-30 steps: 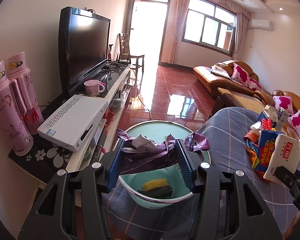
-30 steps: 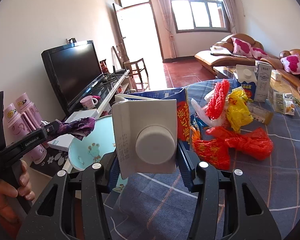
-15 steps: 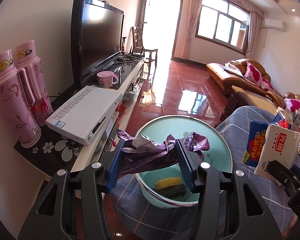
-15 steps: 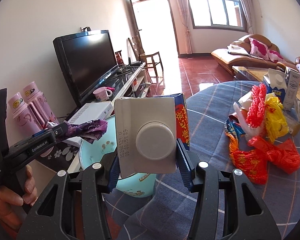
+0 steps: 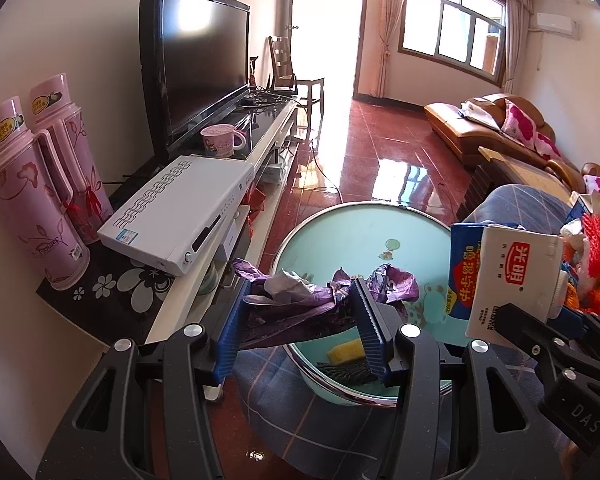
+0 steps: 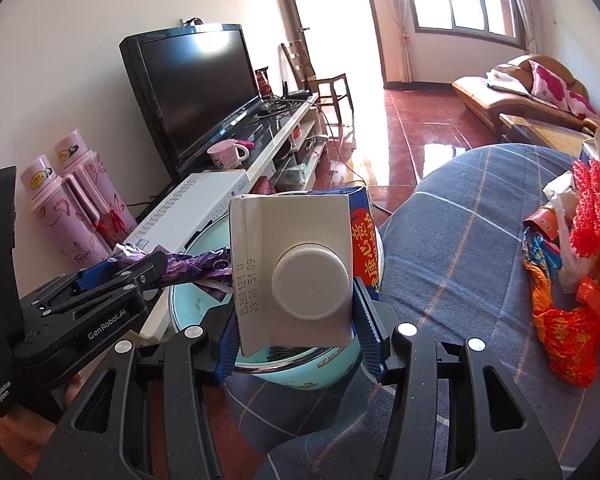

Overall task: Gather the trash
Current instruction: 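Carry the purple bag and the carton over the blue bin and release both, then move both open tools back from the bin to the table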

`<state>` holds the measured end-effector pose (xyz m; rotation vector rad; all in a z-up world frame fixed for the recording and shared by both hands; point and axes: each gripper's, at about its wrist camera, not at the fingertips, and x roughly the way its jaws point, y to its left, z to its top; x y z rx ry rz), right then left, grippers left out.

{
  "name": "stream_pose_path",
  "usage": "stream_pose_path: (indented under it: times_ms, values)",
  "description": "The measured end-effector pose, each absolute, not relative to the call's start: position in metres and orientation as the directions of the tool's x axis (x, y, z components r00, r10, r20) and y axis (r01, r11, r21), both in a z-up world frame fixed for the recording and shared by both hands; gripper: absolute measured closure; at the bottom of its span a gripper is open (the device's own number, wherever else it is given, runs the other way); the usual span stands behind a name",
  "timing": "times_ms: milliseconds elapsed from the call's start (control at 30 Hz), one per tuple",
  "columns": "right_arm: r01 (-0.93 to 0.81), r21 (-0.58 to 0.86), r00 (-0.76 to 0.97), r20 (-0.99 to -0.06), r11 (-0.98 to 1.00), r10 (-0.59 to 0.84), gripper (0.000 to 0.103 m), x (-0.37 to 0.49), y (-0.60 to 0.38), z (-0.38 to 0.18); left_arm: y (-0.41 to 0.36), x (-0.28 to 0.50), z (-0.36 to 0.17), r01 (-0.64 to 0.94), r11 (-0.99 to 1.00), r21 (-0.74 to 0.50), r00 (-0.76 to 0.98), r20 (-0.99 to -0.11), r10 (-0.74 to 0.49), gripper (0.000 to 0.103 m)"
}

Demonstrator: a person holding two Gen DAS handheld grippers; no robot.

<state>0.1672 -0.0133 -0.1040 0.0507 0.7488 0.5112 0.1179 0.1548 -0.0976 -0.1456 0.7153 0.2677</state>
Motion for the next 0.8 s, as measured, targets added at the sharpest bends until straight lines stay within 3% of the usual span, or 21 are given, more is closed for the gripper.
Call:
stream_pose_path:
  times_ms: [200, 800]
  values:
    - [-0.446, 0.226, 0.578, -0.666, 0.866, 0.472, 0.052, 0.180, -0.005, -0.115, 0.156, 0.119, -0.100, -0.291, 0.956, -0.041, 0.718, -0.669, 0.190, 0.052]
    - [-0.323, 0.260, 0.676, -0.609, 0.910, 0.414, 0.051, 0.160, -0.058, -0.100, 0.138, 0.130, -0.105, -0.249, 0.968, -0.028, 0.718, -0.676, 0.164, 0.054]
